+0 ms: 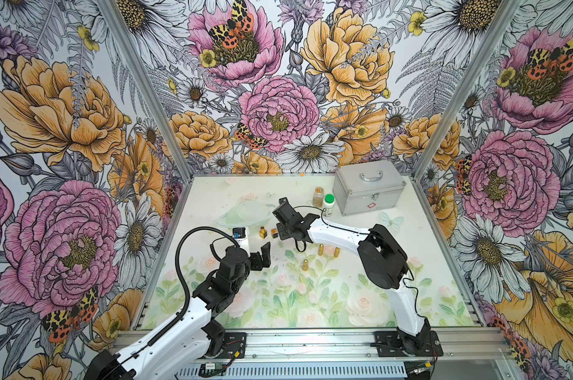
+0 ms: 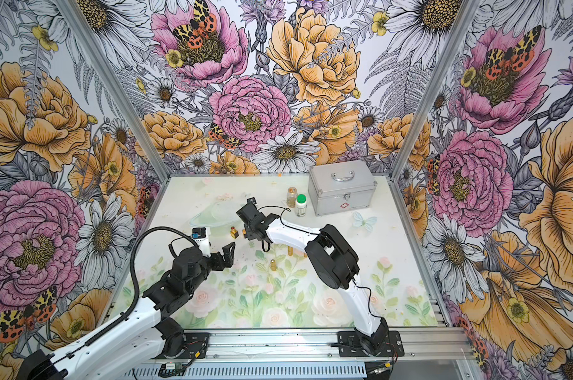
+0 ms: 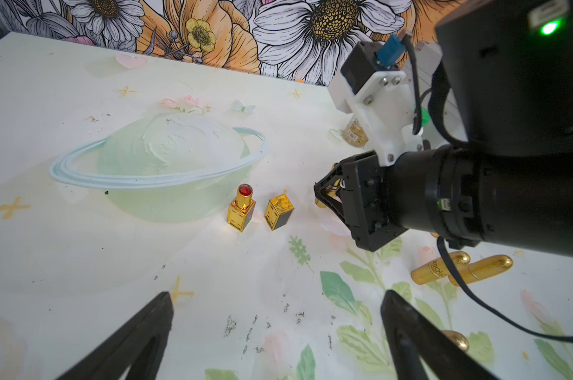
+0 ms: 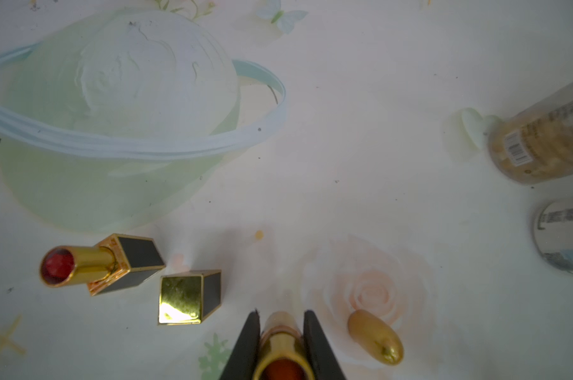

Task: Open the lipstick cap
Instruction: Place the lipstick at the center of the board.

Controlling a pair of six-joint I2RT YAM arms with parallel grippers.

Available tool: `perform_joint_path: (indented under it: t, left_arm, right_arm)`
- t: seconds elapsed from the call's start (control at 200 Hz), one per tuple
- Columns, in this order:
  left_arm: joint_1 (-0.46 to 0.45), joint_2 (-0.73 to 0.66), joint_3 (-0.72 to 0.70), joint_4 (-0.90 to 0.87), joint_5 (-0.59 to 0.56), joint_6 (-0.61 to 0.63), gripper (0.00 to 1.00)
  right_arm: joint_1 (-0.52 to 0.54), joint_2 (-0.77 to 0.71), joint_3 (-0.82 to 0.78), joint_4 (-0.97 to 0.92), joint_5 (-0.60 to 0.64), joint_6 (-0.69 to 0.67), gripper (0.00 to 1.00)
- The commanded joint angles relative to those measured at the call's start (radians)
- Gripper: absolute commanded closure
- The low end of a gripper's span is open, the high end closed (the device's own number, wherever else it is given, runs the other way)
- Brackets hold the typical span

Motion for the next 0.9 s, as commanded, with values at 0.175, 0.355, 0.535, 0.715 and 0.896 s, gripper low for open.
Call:
perform_joint_path:
  t: [0.175, 0.355, 0.535, 0.715, 0.896]
  left_arm:
    - [0.009, 0.047, 0.027, 0.008, 0.007, -0.017, 0.01]
    - [0.009, 0.080, 0.039, 0.015, 0.019, -0.018, 0.01]
    - [0.008, 0.098, 0.048, 0.017, 0.022, -0.019, 0.01]
    - [0.009, 0.111, 0.051, 0.021, 0.024, -0.019, 0.01]
    - [0.009, 0.119, 0.056, 0.021, 0.027, -0.019, 0.01]
  right_arm:
    - [-0.020, 0.046, -0.003, 0.050, 0.008, 0.031, 0.78]
    - [-0.024, 0.058, -0.006, 0.056, 0.007, 0.031, 0.78]
    - [-0.025, 0.059, -0.016, 0.065, 0.005, 0.033, 0.78]
    - [-0.026, 0.061, -0.025, 0.070, 0.002, 0.034, 0.77]
    - [-0.026, 0.054, -0.040, 0.076, 0.004, 0.040, 0.76]
